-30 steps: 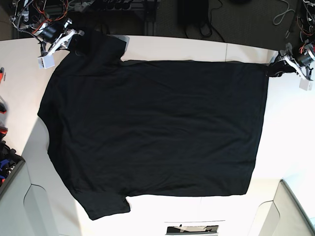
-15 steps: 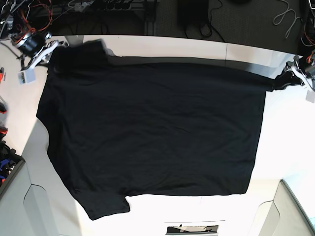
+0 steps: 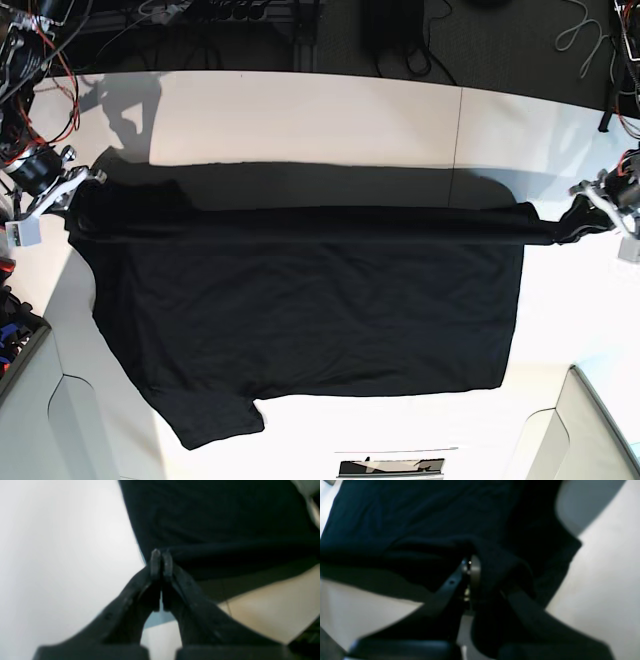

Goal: Layout the t-shirt on the table in an organized manner, then fold the t-shirt properly
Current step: 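Grasp the shoulder edge with both grippers and fold it over the body, then grasp the folded edge corners with both grippers and pull them outward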

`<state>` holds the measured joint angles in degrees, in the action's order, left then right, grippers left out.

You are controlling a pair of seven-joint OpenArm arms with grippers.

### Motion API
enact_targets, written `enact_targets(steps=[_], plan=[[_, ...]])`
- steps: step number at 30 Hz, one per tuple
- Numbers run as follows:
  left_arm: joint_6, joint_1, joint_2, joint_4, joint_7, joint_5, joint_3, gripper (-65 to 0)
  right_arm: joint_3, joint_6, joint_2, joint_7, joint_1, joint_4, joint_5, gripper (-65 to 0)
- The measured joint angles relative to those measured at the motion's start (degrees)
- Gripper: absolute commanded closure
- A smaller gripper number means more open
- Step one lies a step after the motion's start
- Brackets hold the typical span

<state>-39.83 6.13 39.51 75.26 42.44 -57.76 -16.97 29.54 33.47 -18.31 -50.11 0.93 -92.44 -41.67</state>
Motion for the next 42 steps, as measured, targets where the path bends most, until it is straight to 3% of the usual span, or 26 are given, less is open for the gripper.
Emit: enact_targets(steps=[4, 8, 16, 17, 18, 21, 23, 27, 32, 35, 39, 42], plan=[[0.1, -3.1, -1.9, -0.5, -5.3, 7.5, 5.1, 0.0, -0.3, -0.3, -0.1, 0.3, -5.4, 4.3, 0.2, 0.0], [0.2, -7.4, -3.6, -4.1, -6.3, 10.4, 6.4, 0.0, -1.5, -0.2, -0.1, 0.6, -10.2, 9.0, 1.3, 0.0], [0.1, -9.6, -3.8, -8.4, -6.5, 11.6, 12.7, 0.0, -5.9, -0.5, -0.1, 2.8, -16.7, 19.0, 4.2, 0.0], [0.1, -9.7, -3.8, -8.4, -6.5, 11.6, 12.8, -3.6, -6.6, -0.5, -0.1, 3.7, -17.0, 19.5, 4.5, 0.0], [0.1, -9.7, -3.8, -8.4, -6.5, 11.5, 12.7, -7.0, -7.2, -0.5, -0.1, 4.5, -17.2, 19.7, 5.2, -2.7], [0.1, -9.7, -3.6, -8.4, -5.6, 11.5, 12.7, -14.0, -8.7, -0.5, -0.1, 6.4, -17.3, 19.7, 6.8, -31.4], [0.1, -9.7, -3.6, -8.4, -3.4, 10.2, 12.5, -17.0, -9.0, -0.5, -0.1, 6.4, -17.3, 19.7, 7.3, -39.5], [0.1, -9.6, -3.8, -7.9, 0.9, 6.4, 10.7, -17.1, -8.6, -0.7, -0.4, 6.0, -17.1, 19.0, 7.6, -39.5], [0.2, -8.5, -2.0, -5.9, 7.5, -1.9, 5.1, -17.1, -2.6, -0.9, -0.8, 0.2, -17.2, 13.8, 4.9, -39.5], [0.2, -6.2, -0.3, -5.3, 8.4, -2.3, 2.7, -17.1, 1.3, -0.9, -1.9, -1.3, -17.0, 13.3, 3.7, -39.5], [0.3, -2.0, -0.7, -2.7, 8.5, -2.2, 1.6, -17.2, 5.0, -0.9, -2.7, -1.4, -14.4, 13.3, 2.8, -39.5], [0.3, 0.9, -1.9, 0.2, 8.1, -2.3, 1.6, -24.6, 7.5, -1.0, -2.8, -1.4, -10.6, 13.3, 2.6, -39.5]])
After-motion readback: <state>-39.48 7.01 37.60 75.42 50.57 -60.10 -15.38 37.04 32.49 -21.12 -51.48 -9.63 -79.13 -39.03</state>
